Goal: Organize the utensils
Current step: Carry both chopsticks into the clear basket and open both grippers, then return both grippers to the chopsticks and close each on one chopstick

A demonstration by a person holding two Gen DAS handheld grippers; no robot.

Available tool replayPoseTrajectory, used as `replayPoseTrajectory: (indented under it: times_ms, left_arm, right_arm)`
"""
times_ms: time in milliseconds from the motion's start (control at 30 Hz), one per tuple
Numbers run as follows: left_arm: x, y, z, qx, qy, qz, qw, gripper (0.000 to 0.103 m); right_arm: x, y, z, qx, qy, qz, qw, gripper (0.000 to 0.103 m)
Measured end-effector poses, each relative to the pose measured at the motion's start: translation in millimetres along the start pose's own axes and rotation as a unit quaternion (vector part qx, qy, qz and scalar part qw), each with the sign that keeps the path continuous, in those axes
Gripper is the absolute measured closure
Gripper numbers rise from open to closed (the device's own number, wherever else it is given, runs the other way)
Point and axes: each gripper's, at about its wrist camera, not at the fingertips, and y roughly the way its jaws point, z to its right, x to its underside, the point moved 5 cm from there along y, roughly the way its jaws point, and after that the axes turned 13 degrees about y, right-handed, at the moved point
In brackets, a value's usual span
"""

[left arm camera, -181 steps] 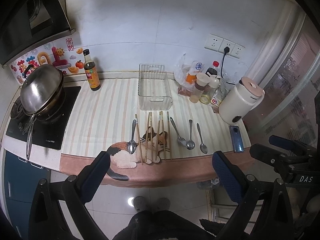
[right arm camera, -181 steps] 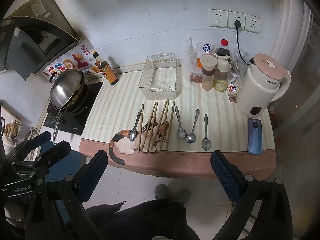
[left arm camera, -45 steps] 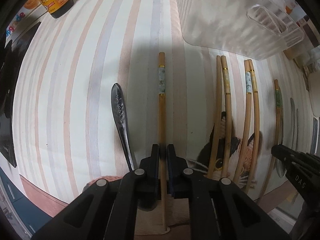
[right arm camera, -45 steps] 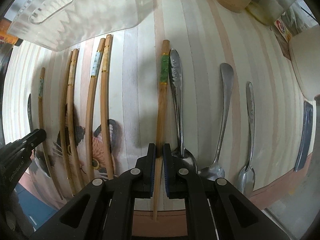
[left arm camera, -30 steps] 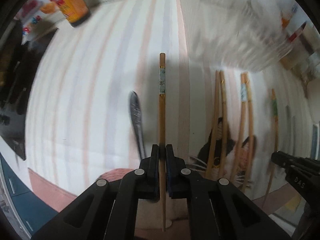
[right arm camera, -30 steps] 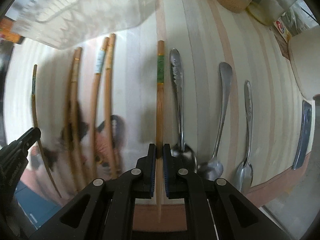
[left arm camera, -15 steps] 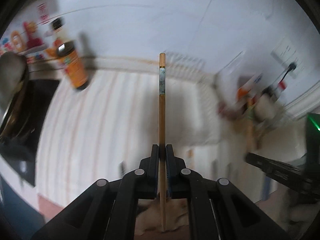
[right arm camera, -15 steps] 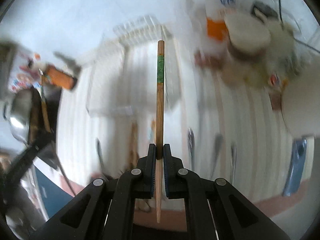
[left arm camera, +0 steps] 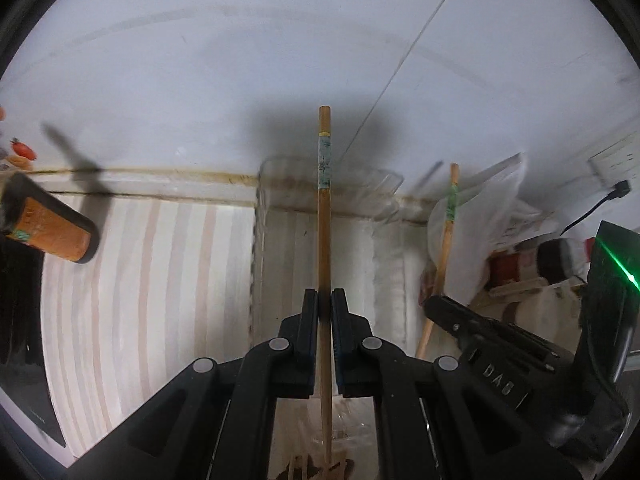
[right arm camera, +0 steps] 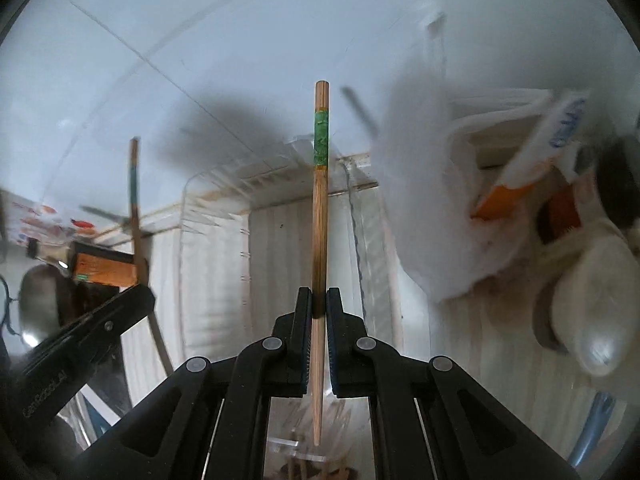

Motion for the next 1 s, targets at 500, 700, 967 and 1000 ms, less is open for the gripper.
replayPoseTrajectory:
  times_ms: [500,700,967,1000]
  left_arm:
    - [58,-51,-21,-0.144,0.023,0.063,0.9874,0.017]
    - [114,-61,-27,-0.154,0.007,0.071,0.9855,0.0]
    - [212,23,-6,-0.124,0.02,-0.05,0.9908,0.006]
    - [221,36,-3,-0.116,0.023,-0.069,0.9906,0.011]
  right_arm:
    - [32,-15,36,0.021,-0.01,-0.007,1.0,0.06]
    - [79,-52,70,0.008,0.002,0.051,0.999,0.039]
    - [151,-22,104,0.012,0.029,0.003,0.999,0.064]
    - [155,-12,105,0.015,0.035,-0.008,0.999,0.067]
